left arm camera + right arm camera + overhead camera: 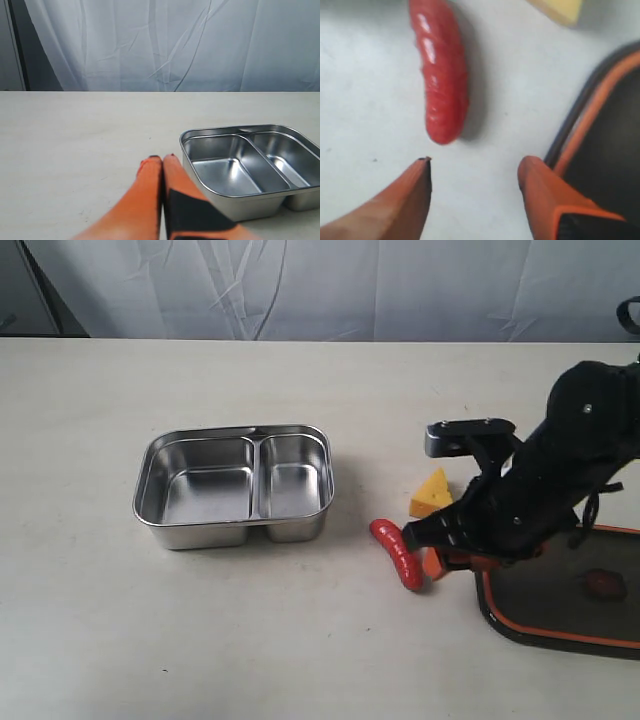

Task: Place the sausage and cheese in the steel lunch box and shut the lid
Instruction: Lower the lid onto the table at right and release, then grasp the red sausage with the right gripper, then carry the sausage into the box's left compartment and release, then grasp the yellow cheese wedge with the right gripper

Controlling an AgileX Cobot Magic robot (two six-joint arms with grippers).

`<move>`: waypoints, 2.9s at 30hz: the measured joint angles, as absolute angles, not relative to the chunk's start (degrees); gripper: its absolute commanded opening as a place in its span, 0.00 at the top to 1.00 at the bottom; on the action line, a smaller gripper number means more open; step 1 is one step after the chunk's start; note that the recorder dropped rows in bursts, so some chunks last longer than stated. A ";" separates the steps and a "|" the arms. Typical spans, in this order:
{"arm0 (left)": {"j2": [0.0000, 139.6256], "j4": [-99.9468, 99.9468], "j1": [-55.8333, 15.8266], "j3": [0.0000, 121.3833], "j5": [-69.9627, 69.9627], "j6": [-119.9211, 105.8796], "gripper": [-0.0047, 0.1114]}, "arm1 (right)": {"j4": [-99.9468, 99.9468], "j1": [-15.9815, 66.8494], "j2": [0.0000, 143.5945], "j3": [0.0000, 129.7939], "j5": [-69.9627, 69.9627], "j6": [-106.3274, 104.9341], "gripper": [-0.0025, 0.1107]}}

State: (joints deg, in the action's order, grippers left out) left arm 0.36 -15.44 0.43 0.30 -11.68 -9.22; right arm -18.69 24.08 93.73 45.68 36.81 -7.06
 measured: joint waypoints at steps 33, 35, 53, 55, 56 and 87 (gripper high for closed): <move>0.36 -15.44 0.43 0.30 -11.68 -9.22 0.96 | -3.86 32.56 106.69 54.69 33.35 3.13 0.99; 0.36 -15.44 0.43 0.30 -11.68 -9.22 0.96 | -3.74 32.56 104.85 54.93 35.50 2.88 0.99; 0.36 -15.44 0.43 0.30 -11.68 -9.22 0.96 | -23.67 35.90 98.21 68.30 33.82 -21.38 0.99; 0.36 -15.44 0.43 0.30 -11.68 -9.22 0.96 | -24.33 37.39 102.49 73.39 34.87 -22.55 0.99; 0.36 -15.44 0.43 0.30 -11.68 -9.22 0.96 | -24.45 38.26 104.93 75.89 35.20 -22.82 0.99; 0.36 -15.44 0.43 0.30 -11.68 -9.22 0.96 | 6.66 34.48 110.85 91.38 60.85 4.35 0.55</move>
